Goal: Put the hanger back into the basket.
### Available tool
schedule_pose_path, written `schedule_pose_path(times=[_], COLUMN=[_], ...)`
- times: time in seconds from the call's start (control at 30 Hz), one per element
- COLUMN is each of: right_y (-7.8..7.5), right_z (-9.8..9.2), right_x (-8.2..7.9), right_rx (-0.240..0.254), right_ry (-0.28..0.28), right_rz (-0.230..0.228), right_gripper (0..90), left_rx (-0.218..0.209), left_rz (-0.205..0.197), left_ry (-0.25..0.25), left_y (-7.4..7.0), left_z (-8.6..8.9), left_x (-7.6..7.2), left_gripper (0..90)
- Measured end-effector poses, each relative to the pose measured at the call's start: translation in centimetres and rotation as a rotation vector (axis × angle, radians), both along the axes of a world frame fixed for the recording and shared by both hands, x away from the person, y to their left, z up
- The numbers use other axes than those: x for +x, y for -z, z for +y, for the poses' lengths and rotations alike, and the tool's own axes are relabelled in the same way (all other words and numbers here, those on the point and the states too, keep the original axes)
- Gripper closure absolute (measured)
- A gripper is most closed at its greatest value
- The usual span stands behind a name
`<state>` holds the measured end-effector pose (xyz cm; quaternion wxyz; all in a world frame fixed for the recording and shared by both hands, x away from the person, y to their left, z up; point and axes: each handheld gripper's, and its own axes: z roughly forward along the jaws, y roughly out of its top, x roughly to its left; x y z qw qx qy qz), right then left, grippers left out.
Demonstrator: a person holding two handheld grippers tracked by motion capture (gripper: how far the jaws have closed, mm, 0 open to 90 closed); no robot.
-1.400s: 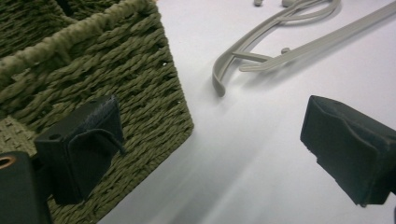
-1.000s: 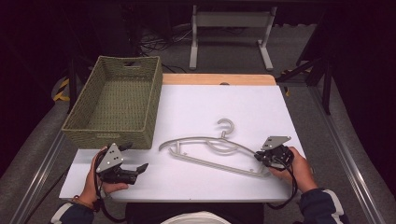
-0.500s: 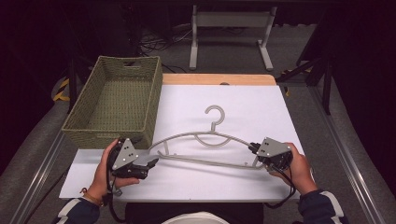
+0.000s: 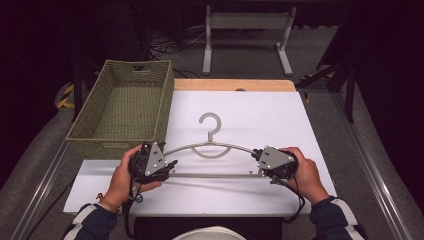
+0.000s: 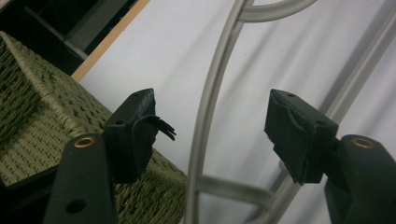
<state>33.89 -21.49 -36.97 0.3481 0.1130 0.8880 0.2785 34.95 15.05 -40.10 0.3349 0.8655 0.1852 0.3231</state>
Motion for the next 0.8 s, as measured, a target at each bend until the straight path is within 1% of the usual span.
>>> schedule_pose_path(times=[0.03, 0.1, 0.13, 0.17, 0.2, 0.27, 0.3, 0.33, 0.37, 0.43, 0.47, 0.5, 0.53, 0.57, 0.6, 0.67, 0.73, 0.8], right_y=[0.0, -0.1, -0.1, -0.1, -0.1, -0.2, -0.3, -0.4, -0.5, -0.6, -0.6, -0.6, -0.6, -0.6, -0.6, -0.6, -0.6, -0.6], right_z=[0.2, 0.9, 0.9, 1.3, 1.6, 2.1, 2.4, 2.7, 3.0, 3.3, 3.4, 3.5, 3.6, 3.6, 3.7, 3.7, 3.8, 3.8], right_x=[0.0, 0.1, 0.1, 0.1, 0.1, 0.1, 0.2, 0.2, 0.2, 0.3, 0.3, 0.3, 0.4, 0.4, 0.3, 0.3, 0.3, 0.3], right_rx=[-0.001, -0.009, -0.009, -0.013, -0.018, -0.022, -0.021, -0.019, -0.018, -0.017, -0.018, -0.018, -0.021, -0.021, -0.022, -0.022, -0.025, -0.026], right_ry=[-0.005, -0.015, -0.015, -0.023, -0.026, -0.033, -0.04, -0.044, -0.051, -0.057, -0.058, -0.058, -0.061, -0.064, -0.061, -0.063, -0.063, -0.064], right_rz=[0.001, -0.001, -0.001, -0.002, 0.0, 0.001, 0.0, 0.001, 0.001, 0.001, -0.001, 0.003, -0.001, -0.002, 0.003, 0.003, 0.0, -0.003], right_gripper=[83.1, 83.1, 83.1, 83.1, 83.1, 83.1, 83.1, 83.1, 83.1, 83.1, 83.1, 83.1, 83.1, 83.1, 83.0, 83.0, 83.0, 83.0], left_rx=[0.022, 0.018, 0.011, 0.015, 0.035, 0.037, 0.055, 0.064, 0.076, 0.095, 0.1, 0.097, 0.091, 0.096, 0.11, 0.126, 0.131, 0.133], left_rz=[-0.004, 0.003, 0.01, 0.012, 0.001, 0.013, 0.014, 0.019, 0.017, 0.015, 0.015, 0.01, -0.003, -0.016, -0.015, -0.023, -0.02, -0.026], left_ry=[-0.001, 0.0, 0.017, 0.018, 0.017, 0.012, 0.007, 0.0, 0.002, -0.02, -0.012, -0.02, -0.017, -0.013, -0.019, -0.023, -0.025, -0.032], left_y=[0.0, 0.0, 0.0, 0.0, 0.1, 0.2, 0.2, 0.3, 0.3, 0.4, 0.4, 0.5, 0.4, 0.3, 0.3, 0.3, 0.3, 0.3], left_z=[-0.3, -0.5, -0.5, -0.6, -0.7, -0.9, -1.0, -1.1, -1.2, -1.2, -1.2, -1.2, -1.2, -1.2, -1.3, -1.5, -1.5, -1.6], left_x=[0.1, 0.2, 0.4, 0.5, 0.6, 0.9, 1.1, 1.2, 1.3, 1.4, 1.5, 1.5, 1.4, 1.3, 1.2, 1.1, 1.1, 1.1], left_gripper=[38.0, 44.5, 44.5, 49.2, 52.2, 52.9, 54.9, 58.7, 62.3, 62.8, 65.5, 67.2, 69.1, 72.7, 75.5, 76.3, 76.6, 76.5])
